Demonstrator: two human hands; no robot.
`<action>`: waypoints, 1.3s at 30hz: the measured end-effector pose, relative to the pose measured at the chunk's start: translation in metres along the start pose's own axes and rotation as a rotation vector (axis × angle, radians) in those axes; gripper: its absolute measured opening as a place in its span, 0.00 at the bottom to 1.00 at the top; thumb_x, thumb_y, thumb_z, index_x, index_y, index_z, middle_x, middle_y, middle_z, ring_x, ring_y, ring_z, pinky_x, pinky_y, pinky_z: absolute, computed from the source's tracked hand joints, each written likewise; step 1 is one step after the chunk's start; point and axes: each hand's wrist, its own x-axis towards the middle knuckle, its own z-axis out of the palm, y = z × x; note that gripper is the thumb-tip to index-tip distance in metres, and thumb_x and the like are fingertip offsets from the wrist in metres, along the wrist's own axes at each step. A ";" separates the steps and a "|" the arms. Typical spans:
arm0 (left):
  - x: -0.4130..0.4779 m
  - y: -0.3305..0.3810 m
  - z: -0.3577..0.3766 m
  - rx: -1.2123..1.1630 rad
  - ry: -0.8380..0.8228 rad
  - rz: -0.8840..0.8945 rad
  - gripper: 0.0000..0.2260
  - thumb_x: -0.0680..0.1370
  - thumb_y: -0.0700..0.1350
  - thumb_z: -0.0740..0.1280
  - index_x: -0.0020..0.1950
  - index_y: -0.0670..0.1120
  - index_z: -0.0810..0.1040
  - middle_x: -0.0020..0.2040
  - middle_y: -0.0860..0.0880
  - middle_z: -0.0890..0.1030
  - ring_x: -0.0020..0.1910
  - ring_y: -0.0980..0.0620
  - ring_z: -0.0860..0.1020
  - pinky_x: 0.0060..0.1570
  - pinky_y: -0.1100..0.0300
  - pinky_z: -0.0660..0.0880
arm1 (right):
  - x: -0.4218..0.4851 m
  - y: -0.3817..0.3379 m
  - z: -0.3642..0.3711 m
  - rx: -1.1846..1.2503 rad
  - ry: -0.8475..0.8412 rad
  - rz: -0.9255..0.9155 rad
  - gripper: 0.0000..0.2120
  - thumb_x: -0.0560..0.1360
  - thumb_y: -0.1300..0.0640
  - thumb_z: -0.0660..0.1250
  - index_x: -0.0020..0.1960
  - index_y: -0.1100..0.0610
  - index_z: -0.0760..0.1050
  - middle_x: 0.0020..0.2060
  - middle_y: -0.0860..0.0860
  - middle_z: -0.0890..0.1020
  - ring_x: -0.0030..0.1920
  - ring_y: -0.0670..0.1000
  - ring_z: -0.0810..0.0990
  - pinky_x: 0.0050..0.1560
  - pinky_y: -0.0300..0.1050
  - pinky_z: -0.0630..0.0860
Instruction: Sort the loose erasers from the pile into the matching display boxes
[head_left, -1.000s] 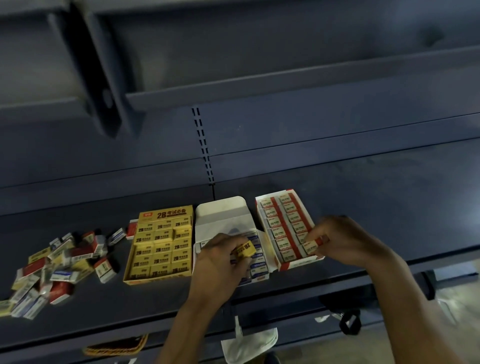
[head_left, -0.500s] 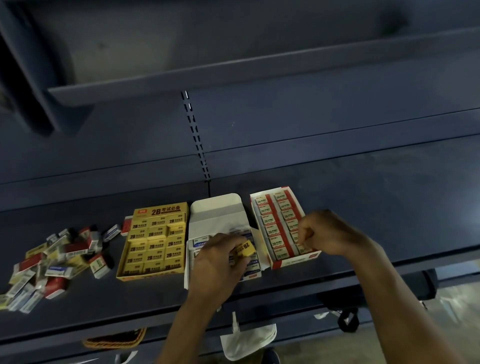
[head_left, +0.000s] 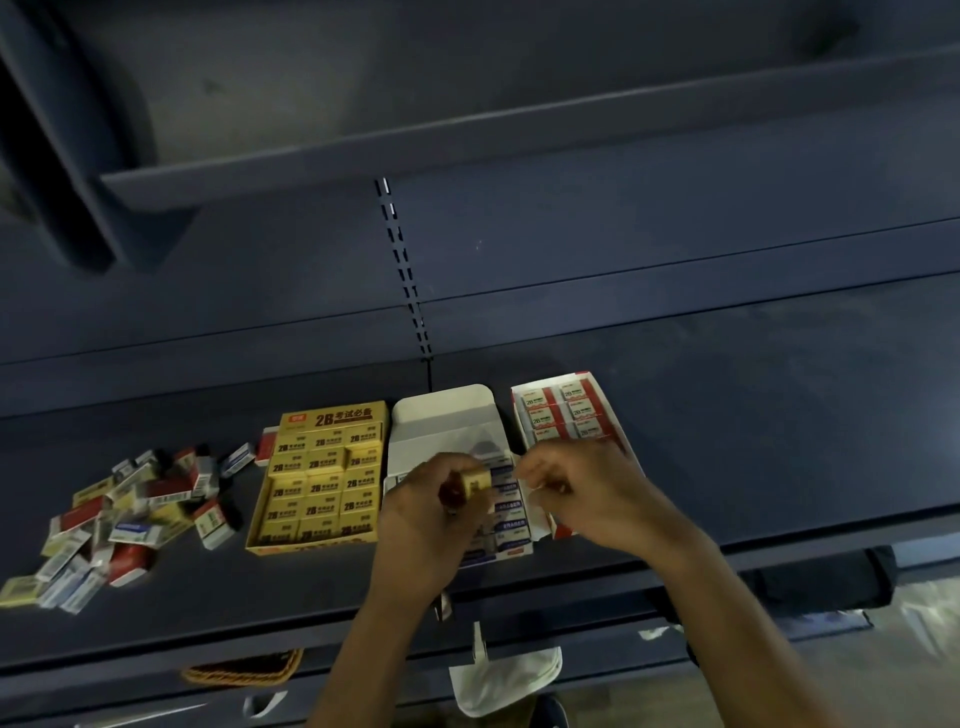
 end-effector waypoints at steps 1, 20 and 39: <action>-0.001 0.000 0.000 -0.038 0.014 -0.004 0.07 0.72 0.45 0.72 0.49 0.51 0.79 0.40 0.58 0.81 0.38 0.61 0.79 0.39 0.66 0.76 | 0.002 -0.003 0.006 0.016 -0.008 -0.010 0.12 0.74 0.59 0.68 0.57 0.53 0.76 0.52 0.46 0.81 0.49 0.37 0.78 0.47 0.27 0.73; -0.012 -0.022 -0.028 0.007 0.148 -0.084 0.07 0.75 0.40 0.68 0.50 0.51 0.80 0.41 0.59 0.81 0.40 0.65 0.79 0.39 0.72 0.74 | 0.035 -0.016 0.042 -0.120 0.130 -0.180 0.12 0.74 0.54 0.68 0.56 0.54 0.78 0.56 0.48 0.75 0.56 0.45 0.75 0.54 0.33 0.72; -0.032 -0.083 -0.084 0.589 0.117 -0.073 0.15 0.65 0.42 0.76 0.51 0.50 0.81 0.50 0.50 0.82 0.50 0.45 0.79 0.44 0.52 0.78 | 0.106 -0.076 0.098 -0.319 0.127 -0.266 0.12 0.75 0.56 0.66 0.58 0.56 0.76 0.54 0.51 0.77 0.54 0.49 0.75 0.49 0.36 0.66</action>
